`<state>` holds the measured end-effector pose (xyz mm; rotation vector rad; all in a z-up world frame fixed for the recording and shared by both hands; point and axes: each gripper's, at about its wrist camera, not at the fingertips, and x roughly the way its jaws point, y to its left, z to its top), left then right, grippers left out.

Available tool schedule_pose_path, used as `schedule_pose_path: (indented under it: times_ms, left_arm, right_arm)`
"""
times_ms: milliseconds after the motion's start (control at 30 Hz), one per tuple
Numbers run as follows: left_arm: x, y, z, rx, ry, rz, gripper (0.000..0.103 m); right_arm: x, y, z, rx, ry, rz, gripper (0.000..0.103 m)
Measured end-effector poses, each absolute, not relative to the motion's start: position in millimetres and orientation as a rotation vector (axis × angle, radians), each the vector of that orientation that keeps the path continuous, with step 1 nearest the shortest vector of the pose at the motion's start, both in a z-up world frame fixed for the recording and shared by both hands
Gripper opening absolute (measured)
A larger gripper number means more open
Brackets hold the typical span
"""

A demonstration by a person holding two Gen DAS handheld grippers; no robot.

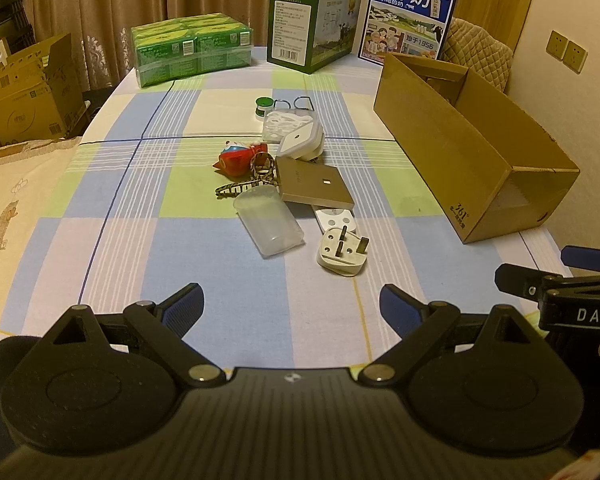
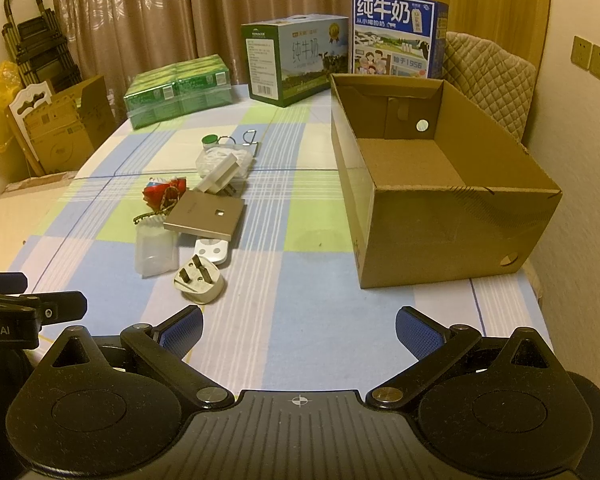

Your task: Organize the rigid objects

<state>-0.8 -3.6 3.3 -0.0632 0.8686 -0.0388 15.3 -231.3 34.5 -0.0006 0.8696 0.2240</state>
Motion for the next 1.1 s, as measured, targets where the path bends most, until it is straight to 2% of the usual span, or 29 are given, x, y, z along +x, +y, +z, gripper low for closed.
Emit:
schedule_pose_path:
  times_ms: [767,1100]
  left_arm:
    - [-1,3,2,-0.065,0.873,-0.041,0.09]
    - [26,21,-2,-0.069,0.877,-0.031,0.09]
  right_arm:
    - [16,-231,33,0.002,0.869,0.226,0.1]
    - [26,-216,19,-0.009,0.842,0.3,0.1]
